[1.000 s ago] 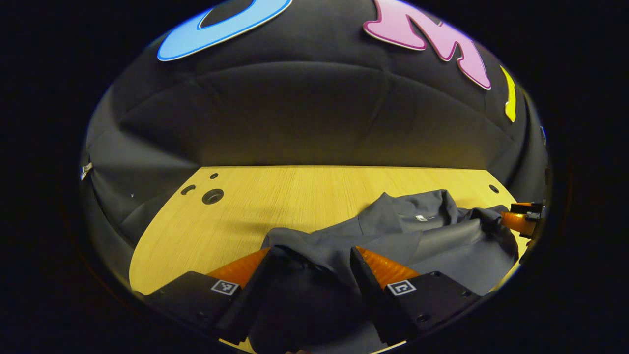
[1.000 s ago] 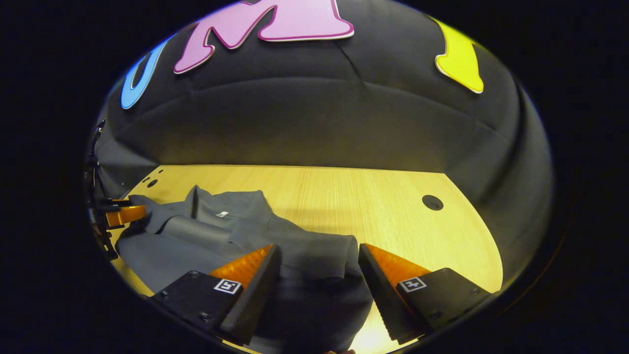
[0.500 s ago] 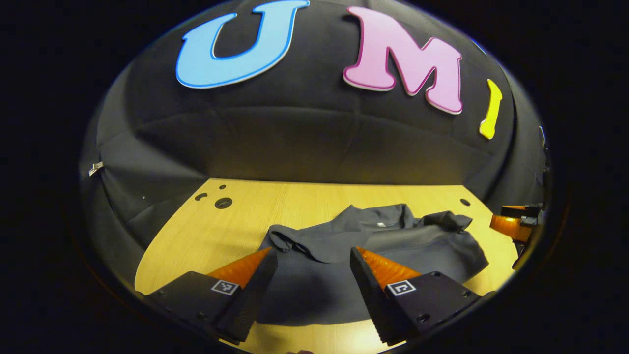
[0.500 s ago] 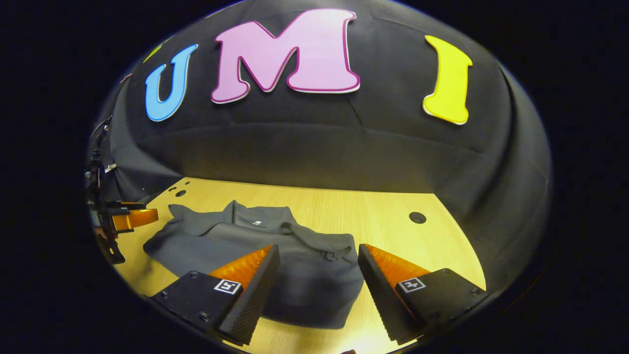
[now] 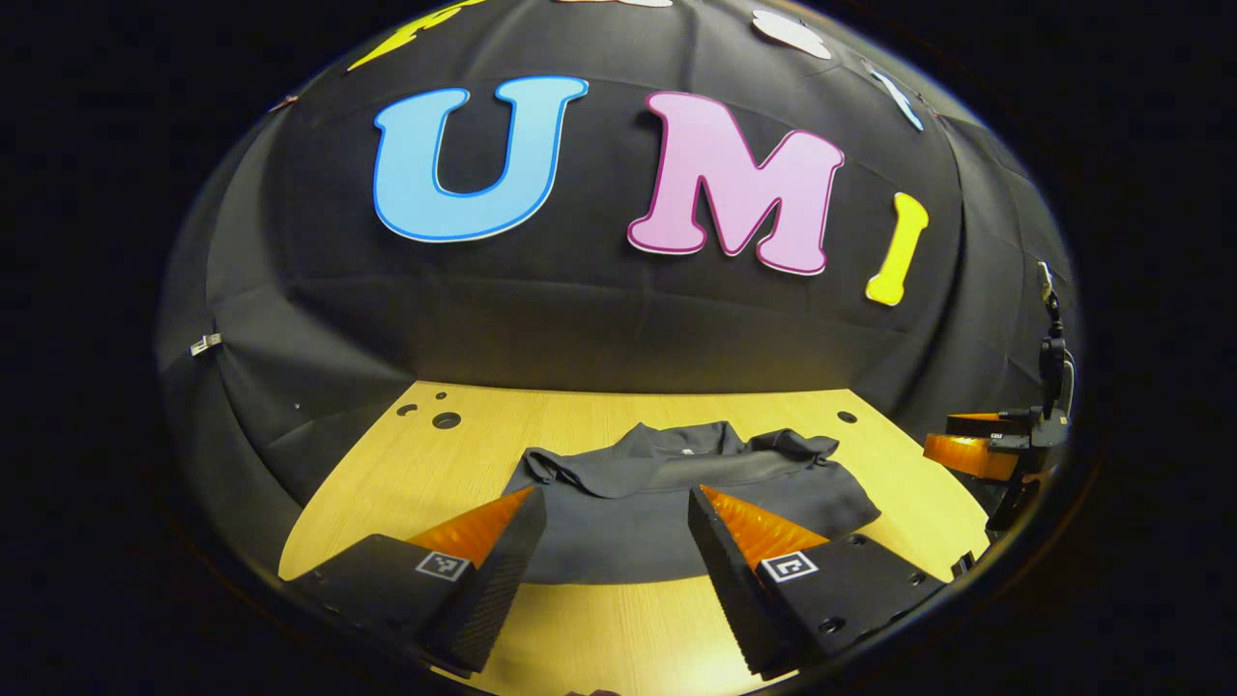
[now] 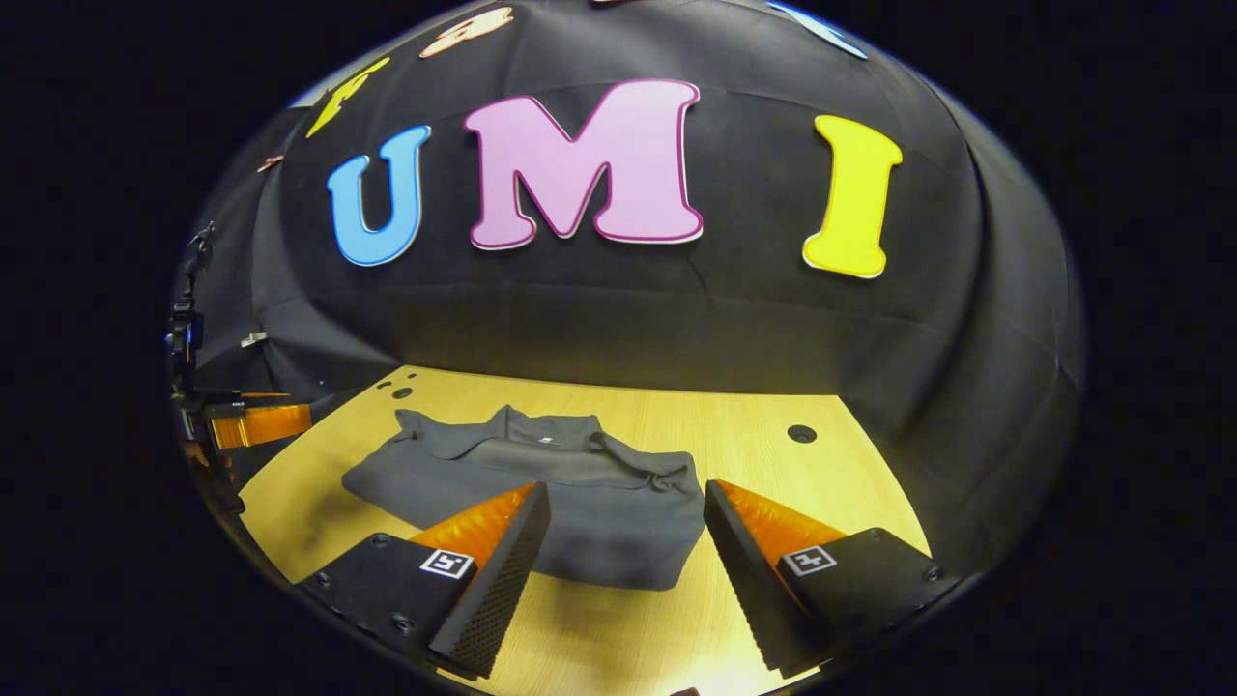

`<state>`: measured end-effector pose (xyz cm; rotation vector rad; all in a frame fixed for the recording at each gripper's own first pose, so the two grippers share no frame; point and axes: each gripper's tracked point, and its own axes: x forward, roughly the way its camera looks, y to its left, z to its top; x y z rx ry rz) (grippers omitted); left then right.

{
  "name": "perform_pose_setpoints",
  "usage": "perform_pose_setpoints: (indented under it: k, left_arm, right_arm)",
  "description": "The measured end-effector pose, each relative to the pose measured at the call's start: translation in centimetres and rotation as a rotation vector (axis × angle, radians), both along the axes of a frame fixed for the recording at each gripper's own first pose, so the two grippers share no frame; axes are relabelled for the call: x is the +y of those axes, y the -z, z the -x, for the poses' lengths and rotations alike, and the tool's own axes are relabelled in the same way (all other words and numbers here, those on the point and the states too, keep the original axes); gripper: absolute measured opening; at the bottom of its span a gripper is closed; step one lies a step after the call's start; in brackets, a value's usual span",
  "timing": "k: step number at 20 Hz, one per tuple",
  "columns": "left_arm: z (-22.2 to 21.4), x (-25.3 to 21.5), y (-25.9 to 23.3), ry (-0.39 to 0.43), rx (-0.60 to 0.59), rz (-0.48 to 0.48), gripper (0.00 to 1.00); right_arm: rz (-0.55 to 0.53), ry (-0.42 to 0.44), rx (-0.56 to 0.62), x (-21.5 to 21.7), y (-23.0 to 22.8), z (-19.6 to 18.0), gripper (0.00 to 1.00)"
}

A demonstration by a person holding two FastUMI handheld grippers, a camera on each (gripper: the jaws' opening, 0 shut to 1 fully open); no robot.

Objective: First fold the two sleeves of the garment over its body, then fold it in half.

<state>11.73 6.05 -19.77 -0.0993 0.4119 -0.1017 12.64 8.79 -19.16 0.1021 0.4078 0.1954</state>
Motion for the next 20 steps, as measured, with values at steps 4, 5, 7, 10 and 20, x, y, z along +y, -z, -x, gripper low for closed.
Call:
perform_pose_setpoints:
  k: [4, 5, 7, 10, 20]
  left_arm:
    - [3.6, -0.4, -1.7, 0.031, -0.026, -0.026, 0.94]
    - [4.5, -0.8, -2.1, 0.043, -0.030, -0.027, 0.93]
    - [6.3, -1.6, -2.7, 0.059, -0.033, -0.028, 0.94]
    - [8.3, -2.5, -3.7, 0.078, -0.052, -0.042, 0.94]
    - [12.1, -3.9, -1.8, 0.085, -0.003, -0.027, 0.94]
  right_arm:
    - [0.009, -0.037, -0.054, 0.7, -2.5, 3.2, 0.99]
    - [0.010, -0.053, -0.061, 1.2, -2.9, 4.1, 0.99]
    - [0.005, -0.074, -0.066, 2.1, -3.4, 5.7, 0.99]
    - [-0.009, -0.081, -0.075, 3.0, -3.8, 7.8, 0.99]
    - [-0.039, -0.025, -0.004, 2.3, -0.7, 11.6, 0.99]
